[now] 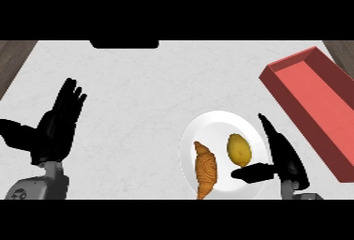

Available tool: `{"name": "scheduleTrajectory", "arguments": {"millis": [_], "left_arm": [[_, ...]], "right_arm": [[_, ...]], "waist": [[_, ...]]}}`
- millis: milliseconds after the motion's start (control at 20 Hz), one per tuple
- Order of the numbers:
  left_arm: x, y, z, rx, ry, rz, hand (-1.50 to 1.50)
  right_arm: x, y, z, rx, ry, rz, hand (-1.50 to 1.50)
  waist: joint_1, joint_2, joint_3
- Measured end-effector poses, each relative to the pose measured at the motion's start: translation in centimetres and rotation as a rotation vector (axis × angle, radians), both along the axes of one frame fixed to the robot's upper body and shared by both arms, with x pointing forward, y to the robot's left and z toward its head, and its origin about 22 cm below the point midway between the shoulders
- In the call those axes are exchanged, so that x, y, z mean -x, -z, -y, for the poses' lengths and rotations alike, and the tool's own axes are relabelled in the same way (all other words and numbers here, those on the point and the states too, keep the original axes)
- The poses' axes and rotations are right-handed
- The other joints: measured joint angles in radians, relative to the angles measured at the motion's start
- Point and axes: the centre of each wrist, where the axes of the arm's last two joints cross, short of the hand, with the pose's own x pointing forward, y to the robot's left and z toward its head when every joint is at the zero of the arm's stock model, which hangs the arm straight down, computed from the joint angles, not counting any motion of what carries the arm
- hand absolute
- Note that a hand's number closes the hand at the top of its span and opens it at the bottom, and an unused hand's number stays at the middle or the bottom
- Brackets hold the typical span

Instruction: Pick the lemon from the plate and place it in the cardboard box

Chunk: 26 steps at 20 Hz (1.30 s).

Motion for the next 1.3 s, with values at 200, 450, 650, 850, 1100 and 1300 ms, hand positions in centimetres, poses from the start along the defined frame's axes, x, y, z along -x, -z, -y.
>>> {"name": "scheduleTrajectory", "arguments": {"millis": [200, 450, 650, 850, 1100, 1300], "left_arm": [[0.2, 0.8, -0.2, 0.004, 0.003, -0.003, 0.0], [0.7, -0.3, -0.8, 0.003, 0.004, -0.003, 0.0], [0.3, 0.5, -0.9, 0.0, 0.008, -0.001, 0.0], [0.3, 0.2, 0.0, -0.001, 0.013, -0.003, 0.0], [0.2, -0.8, -0.6, 0.0, 0.013, -0.007, 0.0], [0.3, -0.6, -0.2, 0.002, 0.015, -0.004, 0.0]], "right_arm": [[0.0, 0.1, -0.8, -0.001, -0.007, -0.011, -1.5], [-0.4, 0.9, -1.0, -0.004, -0.012, -0.022, -1.5], [-0.8, 1.2, -0.8, 0.003, -0.02, -0.029, -1.5], [-0.9, 1.9, -1.1, 0.009, -0.023, -0.03, -1.5], [-1.1, 1.9, -1.5, 0.014, -0.03, -0.021, 1.5], [-1.5, 2.6, -1.8, 0.043, -0.061, 0.007, 1.5]], "waist": [[0.0, 0.0, 0.0], [0.001, 0.0, 0.0], [0.0, 0.0, 0.0], [0.0, 0.0, 0.0], [0.0, 0.0, 0.0], [0.002, -0.001, 0.0]]}}
